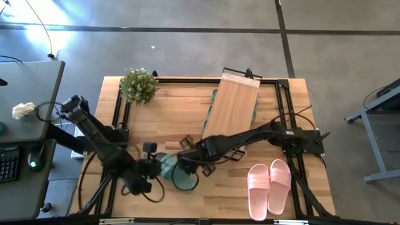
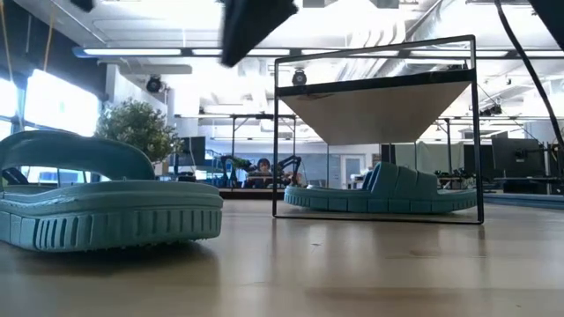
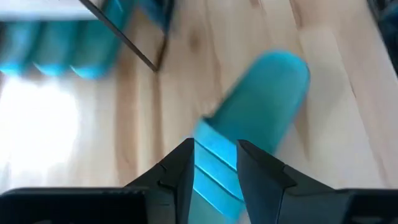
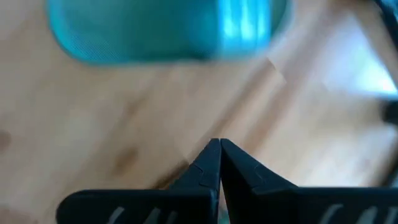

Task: Pick and place slides into the shelf
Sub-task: Put the green slide under the shelf

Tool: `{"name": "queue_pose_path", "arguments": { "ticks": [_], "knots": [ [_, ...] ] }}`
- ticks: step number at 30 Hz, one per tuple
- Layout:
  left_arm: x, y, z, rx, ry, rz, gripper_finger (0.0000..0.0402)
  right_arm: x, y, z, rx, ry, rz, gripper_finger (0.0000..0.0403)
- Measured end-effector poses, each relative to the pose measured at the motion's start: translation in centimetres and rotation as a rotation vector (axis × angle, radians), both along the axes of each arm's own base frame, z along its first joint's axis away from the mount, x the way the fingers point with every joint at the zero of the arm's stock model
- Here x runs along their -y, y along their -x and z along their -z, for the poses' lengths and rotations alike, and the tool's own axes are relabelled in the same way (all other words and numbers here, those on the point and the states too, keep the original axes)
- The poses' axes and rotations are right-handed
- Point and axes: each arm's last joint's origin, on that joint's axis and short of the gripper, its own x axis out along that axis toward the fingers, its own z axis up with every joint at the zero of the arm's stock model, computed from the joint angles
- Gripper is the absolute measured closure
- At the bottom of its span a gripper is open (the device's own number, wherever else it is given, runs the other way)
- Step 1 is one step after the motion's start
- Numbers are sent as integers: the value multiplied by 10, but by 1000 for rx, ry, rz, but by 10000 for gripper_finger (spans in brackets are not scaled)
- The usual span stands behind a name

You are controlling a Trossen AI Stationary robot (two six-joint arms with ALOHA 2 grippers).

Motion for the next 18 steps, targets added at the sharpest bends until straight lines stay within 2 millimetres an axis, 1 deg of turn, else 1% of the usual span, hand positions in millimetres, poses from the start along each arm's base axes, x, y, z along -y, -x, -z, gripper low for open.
{"name": "queue_pose_path", "arguments": {
  "ticks": [3,6,7,11,14,18],
  "knots": [
    [12,-11,11,-180,6,-72,296,17,15,-23,-11,33,85,403],
    [26,-25,20,-305,38,-151,296,36,29,-49,11,40,164,403],
    [30,-30,22,-325,43,-169,296,42,35,-60,39,34,184,403],
    [47,-51,23,-311,80,-216,296,61,56,-100,151,47,249,403],
    [55,-64,24,-298,95,-270,296,68,69,-116,189,79,253,403],
    [57,-76,41,-332,71,-356,296,74,87,-131,188,162,245,403]
  ]
}}
